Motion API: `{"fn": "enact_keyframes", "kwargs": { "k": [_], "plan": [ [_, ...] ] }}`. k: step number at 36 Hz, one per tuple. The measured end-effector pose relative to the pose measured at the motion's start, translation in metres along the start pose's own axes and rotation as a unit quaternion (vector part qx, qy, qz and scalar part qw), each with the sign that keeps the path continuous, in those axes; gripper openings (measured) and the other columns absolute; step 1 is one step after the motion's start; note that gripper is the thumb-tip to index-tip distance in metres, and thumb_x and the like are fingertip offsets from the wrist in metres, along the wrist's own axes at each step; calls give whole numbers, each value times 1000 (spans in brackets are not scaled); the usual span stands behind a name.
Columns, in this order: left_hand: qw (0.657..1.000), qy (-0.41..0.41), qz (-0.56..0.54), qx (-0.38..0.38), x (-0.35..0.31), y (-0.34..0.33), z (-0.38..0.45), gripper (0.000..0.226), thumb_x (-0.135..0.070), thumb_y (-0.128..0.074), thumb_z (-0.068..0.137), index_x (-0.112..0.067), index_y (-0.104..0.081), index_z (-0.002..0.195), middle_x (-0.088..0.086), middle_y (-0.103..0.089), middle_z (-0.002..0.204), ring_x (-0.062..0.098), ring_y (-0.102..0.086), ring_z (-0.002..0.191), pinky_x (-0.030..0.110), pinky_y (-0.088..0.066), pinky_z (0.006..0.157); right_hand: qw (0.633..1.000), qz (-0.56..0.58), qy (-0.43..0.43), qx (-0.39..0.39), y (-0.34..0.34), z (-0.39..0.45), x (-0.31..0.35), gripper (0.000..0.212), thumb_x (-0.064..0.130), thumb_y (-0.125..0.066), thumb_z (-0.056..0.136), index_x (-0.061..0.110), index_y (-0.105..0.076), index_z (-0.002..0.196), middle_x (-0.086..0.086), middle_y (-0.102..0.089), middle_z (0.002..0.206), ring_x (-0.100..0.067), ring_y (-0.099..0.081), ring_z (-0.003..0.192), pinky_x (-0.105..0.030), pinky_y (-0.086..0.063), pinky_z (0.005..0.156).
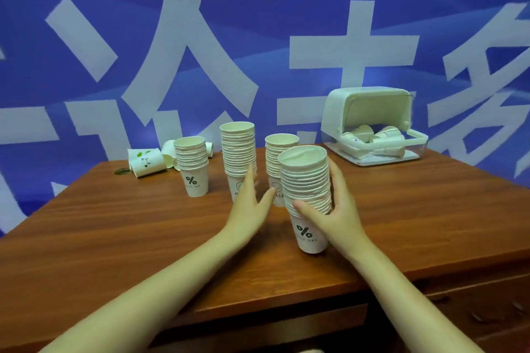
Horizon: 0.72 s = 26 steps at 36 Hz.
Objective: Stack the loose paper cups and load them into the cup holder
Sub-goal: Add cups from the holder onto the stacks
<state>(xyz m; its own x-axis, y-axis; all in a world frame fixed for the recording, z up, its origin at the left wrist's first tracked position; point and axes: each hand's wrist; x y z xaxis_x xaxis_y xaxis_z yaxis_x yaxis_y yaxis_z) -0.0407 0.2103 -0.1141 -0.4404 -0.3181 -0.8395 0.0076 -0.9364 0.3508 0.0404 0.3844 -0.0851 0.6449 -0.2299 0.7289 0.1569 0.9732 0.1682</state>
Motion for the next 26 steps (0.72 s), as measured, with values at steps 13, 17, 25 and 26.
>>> {"fn": "enact_keyframes", "kwargs": {
  "k": [13, 17, 25, 26],
  "plan": [
    [955, 133, 198, -178, 69, 236, -9, 52, -25, -56, 95, -19, -39, 144, 8, -45, 142, 15, -49, 120, 31, -39, 102, 987, 44, 7, 156, -176, 48, 3, 85, 35, -78, 75, 35, -30, 144, 21, -50, 136, 2, -46, 128, -31, -42, 107],
    [941, 189, 224, -171, 107, 271, 16, 63, -33, -60, 92, -19, -34, 147, 12, -42, 143, 25, -46, 129, 38, -38, 106, 990, 48, 6, 133, -215, 63, -11, 84, 39, -77, 74, 33, -31, 145, 18, -51, 137, 0, -48, 128, -40, -43, 108],
    [930, 139, 318, -124, 156, 278, 95, 69, -35, -65, 86, -18, -36, 146, 13, -45, 138, 33, -44, 128, 45, -39, 106, 996, 57, 2, 65, -234, 69, -31, 79, 40, -75, 74, 37, -33, 142, 24, -52, 134, -1, -48, 128, -24, -43, 104],
    [920, 122, 355, -110, 159, 276, 106, 67, -34, -63, 87, -18, -36, 146, 13, -45, 138, 32, -43, 127, 45, -40, 104, 996, 53, 4, 68, -233, 70, -33, 79, 39, -75, 73, 38, -34, 141, 25, -52, 133, 0, -49, 127, -21, -42, 103]
  ]
}}
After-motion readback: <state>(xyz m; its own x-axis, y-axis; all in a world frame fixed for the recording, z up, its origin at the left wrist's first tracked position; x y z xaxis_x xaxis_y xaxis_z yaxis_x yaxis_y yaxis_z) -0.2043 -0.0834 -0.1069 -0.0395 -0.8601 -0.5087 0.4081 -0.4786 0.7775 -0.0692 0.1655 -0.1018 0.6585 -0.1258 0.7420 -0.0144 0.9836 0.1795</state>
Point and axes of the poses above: each hand's wrist, its own z-axis towards the middle knuckle, its own y-axis out of the back of the hand, x = y × z
